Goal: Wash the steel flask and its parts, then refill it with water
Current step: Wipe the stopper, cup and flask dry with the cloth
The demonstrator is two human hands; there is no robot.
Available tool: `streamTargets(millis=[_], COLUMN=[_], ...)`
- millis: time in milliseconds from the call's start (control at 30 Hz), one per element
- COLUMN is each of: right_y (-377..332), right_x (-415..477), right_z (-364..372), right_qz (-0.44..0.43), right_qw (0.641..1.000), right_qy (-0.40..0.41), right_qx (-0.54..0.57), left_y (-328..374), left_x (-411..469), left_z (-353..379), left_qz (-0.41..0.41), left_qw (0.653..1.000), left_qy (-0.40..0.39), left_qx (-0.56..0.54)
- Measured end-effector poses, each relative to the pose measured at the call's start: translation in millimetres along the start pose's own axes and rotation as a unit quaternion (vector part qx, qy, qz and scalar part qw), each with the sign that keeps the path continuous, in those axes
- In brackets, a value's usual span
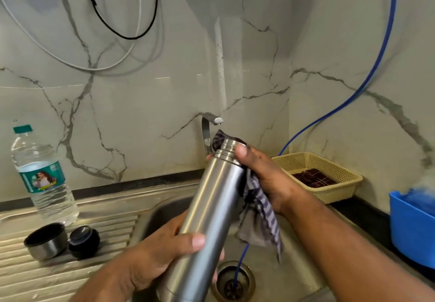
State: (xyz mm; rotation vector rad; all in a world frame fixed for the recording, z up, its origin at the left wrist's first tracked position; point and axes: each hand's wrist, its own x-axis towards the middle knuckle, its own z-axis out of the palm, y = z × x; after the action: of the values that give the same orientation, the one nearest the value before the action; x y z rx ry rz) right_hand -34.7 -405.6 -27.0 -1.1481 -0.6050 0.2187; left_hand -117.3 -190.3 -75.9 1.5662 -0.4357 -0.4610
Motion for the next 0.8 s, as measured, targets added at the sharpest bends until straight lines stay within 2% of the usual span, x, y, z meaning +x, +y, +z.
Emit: streamTargets(millis=[67, 100, 167, 233, 300, 333, 367, 400, 467, 600, 633, 667, 700, 733, 800], right_y=[-3, -4, -5, -3, -2, 0, 3, 6, 14, 26, 28, 28, 28, 26, 23], right_x=[-8, -13, -21, -17, -8, -3, 2, 4, 8, 11, 10, 9, 8, 6, 4], right_z=[-3, -4, -5, -7, -9, -9, -10, -9, -5, 9, 13, 17, 19, 21, 19], right_qz=[0.034, 0.054, 0.058, 0.052, 0.076, 0.095, 0.104, 0.104, 0.099, 0.079, 0.071, 0.063, 0.055, 0.046, 0.036], right_qw=[0.989, 0.976, 0.956, 0.968, 0.988, 0.992, 0.993, 0.993, 0.990, 0.978, 0.976, 0.974, 0.969, 0.961, 0.914], right_qy=[-0.112, -0.159, -0.200, -0.180, -0.088, -0.035, 0.010, 0.046, 0.104, 0.185, 0.190, 0.187, 0.178, 0.162, 0.118], right_qx=[0.087, 0.142, 0.208, 0.165, 0.098, 0.076, 0.053, 0.032, 0.004, -0.049, -0.077, -0.113, -0.160, -0.218, -0.386], left_y=[-2, -3, -4, -1, 4, 6, 6, 5, 4, -4, -8, -9, -10, -9, -6], left_x=[1, 2, 5, 5, 3, 4, 6, 8, 12, 21, 23, 23, 23, 23, 22], left_z=[9, 14, 18, 17, 16, 16, 15, 17, 23, 22, 18, 16, 14, 15, 14], left_qz=[-0.009, -0.012, -0.010, -0.011, -0.026, -0.020, -0.015, -0.013, -0.013, -0.039, -0.032, -0.024, -0.019, -0.009, 0.006], left_qw=[0.984, 0.973, 0.962, 0.964, 0.983, 0.995, 0.996, 0.976, 0.907, 0.755, 0.726, 0.712, 0.719, 0.742, 0.786], left_qy=[-0.147, -0.188, -0.215, -0.198, -0.101, -0.014, 0.091, 0.174, 0.274, 0.372, 0.387, 0.403, 0.416, 0.429, 0.467], left_qx=[-0.102, -0.134, -0.167, -0.175, -0.152, -0.095, 0.009, 0.132, 0.318, 0.538, 0.568, 0.574, 0.556, 0.515, 0.404])
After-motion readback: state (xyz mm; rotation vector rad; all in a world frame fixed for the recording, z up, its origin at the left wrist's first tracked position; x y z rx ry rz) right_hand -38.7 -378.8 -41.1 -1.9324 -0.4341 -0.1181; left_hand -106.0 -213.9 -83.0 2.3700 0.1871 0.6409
